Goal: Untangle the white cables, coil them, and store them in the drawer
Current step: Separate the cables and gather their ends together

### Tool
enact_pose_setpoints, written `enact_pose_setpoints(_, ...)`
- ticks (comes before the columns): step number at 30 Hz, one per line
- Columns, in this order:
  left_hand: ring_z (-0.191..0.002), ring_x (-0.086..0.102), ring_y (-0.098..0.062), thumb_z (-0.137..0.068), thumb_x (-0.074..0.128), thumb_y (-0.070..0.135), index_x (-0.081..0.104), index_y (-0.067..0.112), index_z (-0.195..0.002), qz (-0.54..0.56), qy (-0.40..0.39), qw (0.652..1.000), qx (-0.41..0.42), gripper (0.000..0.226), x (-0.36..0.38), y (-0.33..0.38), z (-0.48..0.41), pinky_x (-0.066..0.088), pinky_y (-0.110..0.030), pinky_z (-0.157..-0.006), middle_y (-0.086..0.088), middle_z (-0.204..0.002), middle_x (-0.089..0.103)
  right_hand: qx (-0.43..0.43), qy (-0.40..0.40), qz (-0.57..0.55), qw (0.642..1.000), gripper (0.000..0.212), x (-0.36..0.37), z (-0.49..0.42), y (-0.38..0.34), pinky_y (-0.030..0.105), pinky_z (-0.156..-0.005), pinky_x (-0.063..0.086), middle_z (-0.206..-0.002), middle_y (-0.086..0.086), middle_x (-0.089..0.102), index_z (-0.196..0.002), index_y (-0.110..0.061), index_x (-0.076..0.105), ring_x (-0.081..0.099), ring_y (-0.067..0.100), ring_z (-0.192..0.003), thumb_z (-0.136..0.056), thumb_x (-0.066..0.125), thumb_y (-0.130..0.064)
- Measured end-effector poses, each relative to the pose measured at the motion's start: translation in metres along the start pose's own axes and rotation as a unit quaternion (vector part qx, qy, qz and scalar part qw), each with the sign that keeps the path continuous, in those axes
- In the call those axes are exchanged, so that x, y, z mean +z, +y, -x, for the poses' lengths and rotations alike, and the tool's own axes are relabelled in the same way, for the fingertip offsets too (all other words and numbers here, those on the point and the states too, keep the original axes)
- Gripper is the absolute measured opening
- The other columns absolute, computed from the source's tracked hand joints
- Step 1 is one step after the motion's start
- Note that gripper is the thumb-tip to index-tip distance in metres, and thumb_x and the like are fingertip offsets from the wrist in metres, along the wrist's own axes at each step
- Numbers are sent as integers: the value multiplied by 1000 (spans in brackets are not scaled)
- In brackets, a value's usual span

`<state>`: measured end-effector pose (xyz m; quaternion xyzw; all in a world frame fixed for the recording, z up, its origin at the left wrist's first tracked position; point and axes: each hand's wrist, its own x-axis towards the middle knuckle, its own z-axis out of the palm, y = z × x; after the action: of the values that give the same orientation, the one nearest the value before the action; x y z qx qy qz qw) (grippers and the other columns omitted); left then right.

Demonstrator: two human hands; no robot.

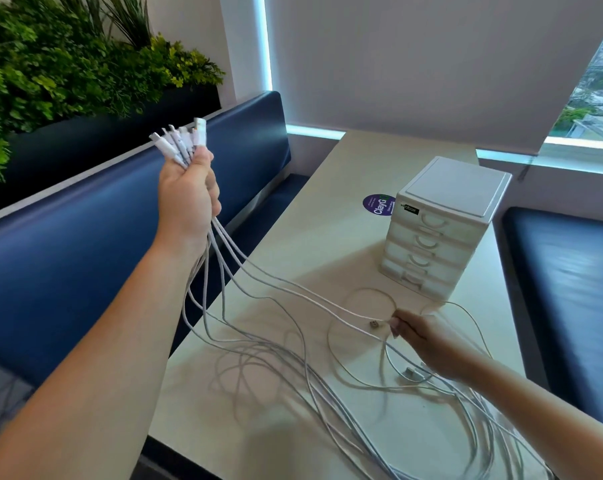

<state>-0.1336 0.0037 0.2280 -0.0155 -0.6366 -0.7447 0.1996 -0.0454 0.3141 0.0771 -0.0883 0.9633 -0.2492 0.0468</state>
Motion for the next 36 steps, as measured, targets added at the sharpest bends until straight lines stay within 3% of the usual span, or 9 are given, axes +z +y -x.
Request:
enact_pose_setpoints(6, -42, 37, -3, -91, 67, 30, 61, 21, -80, -212, -156, 965, -24, 15, 17, -17, 28, 33, -17, -44, 15, -52, 44, -65, 17, -86, 994, 26, -17, -16, -33, 14, -60, 38, -65, -11, 57, -73, -26, 52, 53, 1, -62, -99, 46, -25)
enact_pose_setpoints(10, -65, 55, 17, -92, 61, 37, 70, 18, -92, -234, -265, 934, -46, 21, 38, -30, 52, 38, -3, -57, 20, -87, 62, -137, 63, -115, 982, 25, -34, -27, -66, 27, -62, 41, -67, 2, 56, -72, -33, 51, 51, 19, -62, -95, 43, -39)
enact_pose_setpoints(15, -52, 52, 10, -96, 55, 42, 67, 25, -80, -302, -390, 864, -100, 26, 47, -35, 63, 34, -15, -55, 13, -64, 67, -191, 115, -57, 973, 23, -49, -43, -82, 25, -54, 35, -53, -12, 45, -77, -29, 56, 44, 7, -52, -94, 45, -40)
enact_pose_setpoints(18, -51, 48, 5, -91, 63, 43, 64, 30, -68, -321, -376, 865, -88, 27, 40, -33, 56, 36, -14, -54, 19, -54, 57, -181, 96, 12, 979, 32, -51, -43, -78, 30, -59, 39, -62, -7, 54, -83, -22, 57, 51, 13, -59, -96, 38, -45)
enact_pose_setpoints(21, -62, 53, 1, -86, 70, 38, 71, 23, -84, -337, -358, 869, -61, 16, 29, -26, 45, 40, -12, -57, 16, -64, 62, -153, 91, 56, 982, 30, -49, -42, -64, 33, -60, 40, -66, -2, 58, -83, -23, 53, 53, 20, -63, -99, 35, -42)
enact_pose_setpoints(25, -64, 50, -8, -89, 68, 32, 67, 18, -82, -358, -246, 901, 14, 16, 14, -16, 26, 36, -5, -51, 5, -72, 61, -118, 89, 62, 987, 29, -43, -38, -37, 34, -62, 43, -72, -1, 61, -83, -23, 53, 55, 22, -67, -100, 35, -38)
enact_pose_setpoints(27, -61, 47, -2, -91, 66, 31, 60, 23, -72, -376, -200, 904, 48, 22, 7, -10, 17, 34, -5, -51, 5, -69, 55, -100, 88, 72, 988, 29, -37, -33, -19, 37, -65, 47, -76, 0, 65, -86, -21, 56, 58, 24, -70, -99, 36, -37)
enact_pose_setpoints(31, -51, 43, 3, -93, 65, 27, 43, 26, -60, -405, -170, 892, 107, 40, 1, -11, 6, 31, -10, -50, 7, -59, 43, -77, 87, 78, 990, 29, -23, -22, 10, 38, -64, 48, -70, -4, 60, -79, -25, 52, 55, 23, -66, -98, 35, -39)
enact_pose_setpoints(36, -53, 42, 0, -95, 62, 25, 41, 23, -60, -392, -113, 905, 125, 41, -4, -10, -4, 31, -10, -51, 7, -59, 41, -29, 61, 85, 994, 29, -13, -15, 30, 36, -62, 46, -63, -12, 50, -70, -35, 40, 52, 22, -63, -97, 34, -41)
